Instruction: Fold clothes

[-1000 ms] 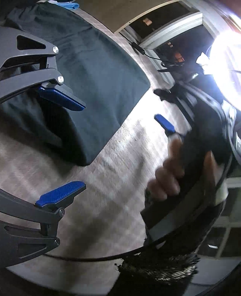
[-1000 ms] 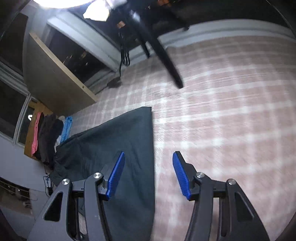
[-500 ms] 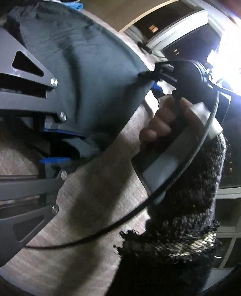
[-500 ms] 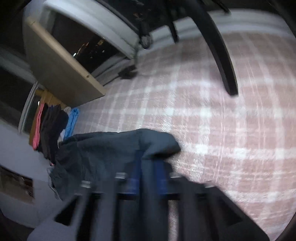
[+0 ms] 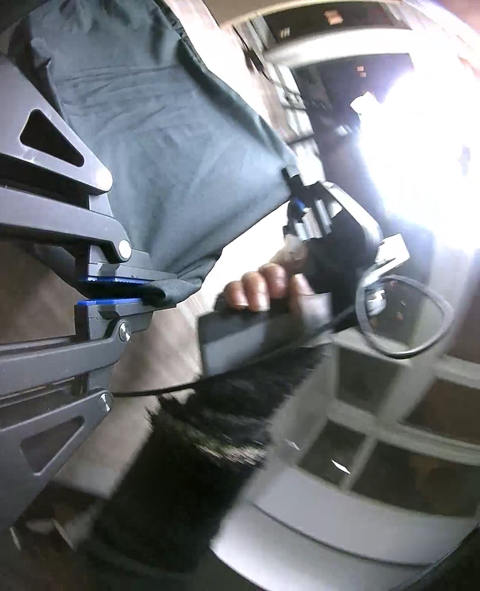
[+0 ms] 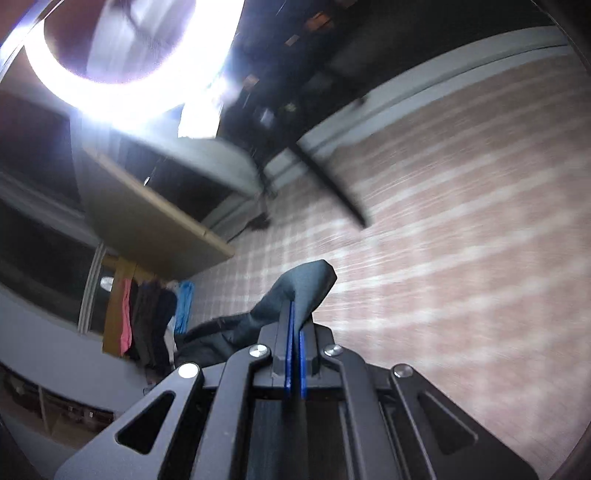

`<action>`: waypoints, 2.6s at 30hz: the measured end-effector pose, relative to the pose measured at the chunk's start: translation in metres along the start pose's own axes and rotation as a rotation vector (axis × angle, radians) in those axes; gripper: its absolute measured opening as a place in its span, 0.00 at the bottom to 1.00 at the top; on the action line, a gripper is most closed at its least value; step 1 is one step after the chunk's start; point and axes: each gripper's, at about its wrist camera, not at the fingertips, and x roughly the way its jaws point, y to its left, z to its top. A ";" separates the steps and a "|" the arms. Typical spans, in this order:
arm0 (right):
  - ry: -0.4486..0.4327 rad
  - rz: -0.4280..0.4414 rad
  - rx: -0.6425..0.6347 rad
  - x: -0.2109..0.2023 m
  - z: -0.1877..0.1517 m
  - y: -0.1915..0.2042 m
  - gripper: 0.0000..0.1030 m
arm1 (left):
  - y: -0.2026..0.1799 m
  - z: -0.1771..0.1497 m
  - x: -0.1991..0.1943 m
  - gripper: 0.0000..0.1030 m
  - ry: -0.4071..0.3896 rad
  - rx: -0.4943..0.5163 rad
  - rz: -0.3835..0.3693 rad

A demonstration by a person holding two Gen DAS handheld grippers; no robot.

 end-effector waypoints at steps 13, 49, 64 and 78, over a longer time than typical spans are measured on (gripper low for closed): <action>-0.081 -0.239 -0.072 -0.035 -0.035 0.069 0.02 | 0.058 -0.046 -0.063 0.04 -0.129 -0.215 -0.127; 0.001 -0.206 -0.340 0.097 -0.102 0.171 0.29 | 0.262 -0.110 -0.175 0.12 -0.160 -0.443 0.293; 0.018 -0.314 -0.318 0.107 -0.081 0.110 0.29 | 0.269 -0.094 -0.111 0.31 -0.009 -0.376 0.349; 0.137 -0.068 -0.051 0.096 -0.177 0.051 0.60 | 0.353 -0.085 -0.085 0.72 0.114 -0.554 0.260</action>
